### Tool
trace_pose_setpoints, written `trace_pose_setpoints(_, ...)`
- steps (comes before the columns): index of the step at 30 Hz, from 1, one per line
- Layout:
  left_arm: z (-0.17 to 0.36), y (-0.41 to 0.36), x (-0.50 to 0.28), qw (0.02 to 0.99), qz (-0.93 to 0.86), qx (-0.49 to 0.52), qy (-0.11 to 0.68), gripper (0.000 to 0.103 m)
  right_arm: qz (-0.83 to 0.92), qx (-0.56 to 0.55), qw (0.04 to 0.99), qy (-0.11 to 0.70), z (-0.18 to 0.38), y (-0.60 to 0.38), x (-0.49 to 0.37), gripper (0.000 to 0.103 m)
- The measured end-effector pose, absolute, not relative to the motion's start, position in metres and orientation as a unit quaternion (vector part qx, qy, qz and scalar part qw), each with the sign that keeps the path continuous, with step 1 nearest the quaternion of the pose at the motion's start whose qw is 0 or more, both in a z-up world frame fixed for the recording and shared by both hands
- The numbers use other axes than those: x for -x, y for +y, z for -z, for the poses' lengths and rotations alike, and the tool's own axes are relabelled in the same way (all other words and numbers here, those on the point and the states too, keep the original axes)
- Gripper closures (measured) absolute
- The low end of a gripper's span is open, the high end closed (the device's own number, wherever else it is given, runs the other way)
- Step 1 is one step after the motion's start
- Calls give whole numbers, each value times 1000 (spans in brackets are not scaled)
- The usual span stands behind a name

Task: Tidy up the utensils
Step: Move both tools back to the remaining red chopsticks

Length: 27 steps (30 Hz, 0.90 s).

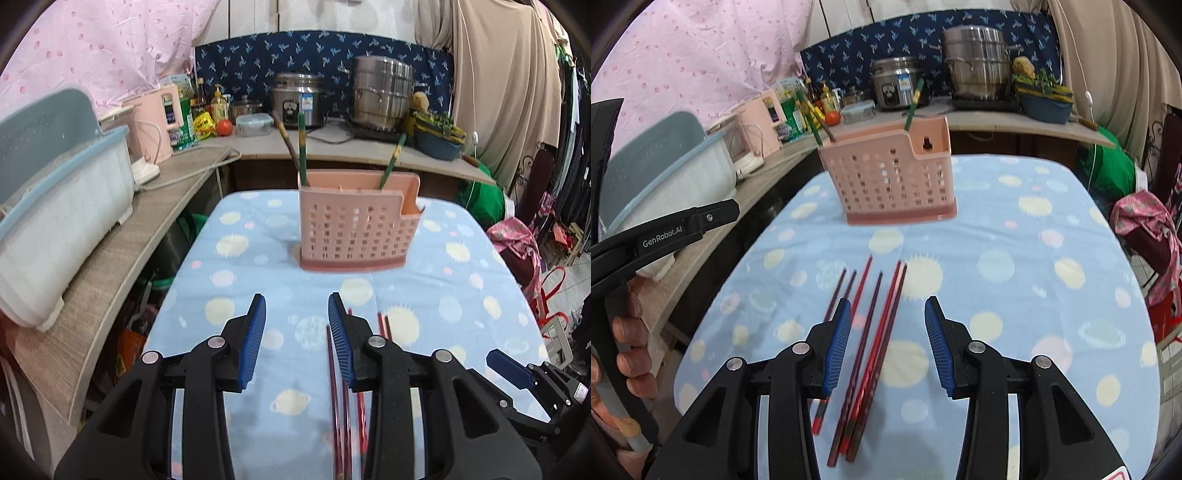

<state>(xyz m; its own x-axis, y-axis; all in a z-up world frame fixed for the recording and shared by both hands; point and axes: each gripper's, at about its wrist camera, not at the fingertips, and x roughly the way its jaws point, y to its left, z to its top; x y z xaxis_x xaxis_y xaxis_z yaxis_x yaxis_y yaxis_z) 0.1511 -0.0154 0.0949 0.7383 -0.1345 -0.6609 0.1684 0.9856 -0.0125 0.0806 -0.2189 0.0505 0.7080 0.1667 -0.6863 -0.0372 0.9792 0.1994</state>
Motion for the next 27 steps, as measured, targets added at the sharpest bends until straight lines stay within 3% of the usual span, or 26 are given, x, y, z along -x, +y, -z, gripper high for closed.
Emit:
trace_pose_setpoints(13, -24, -6, -117, 903, 86, -21, 420, 69, -62, -61, 894, 439, 6, -195, -54, 62)
trace_pose_setpoints(27, 9, -2, -95, 885, 93, -17, 455, 69, -52, -29, 887, 459, 33, -182, -47, 62)
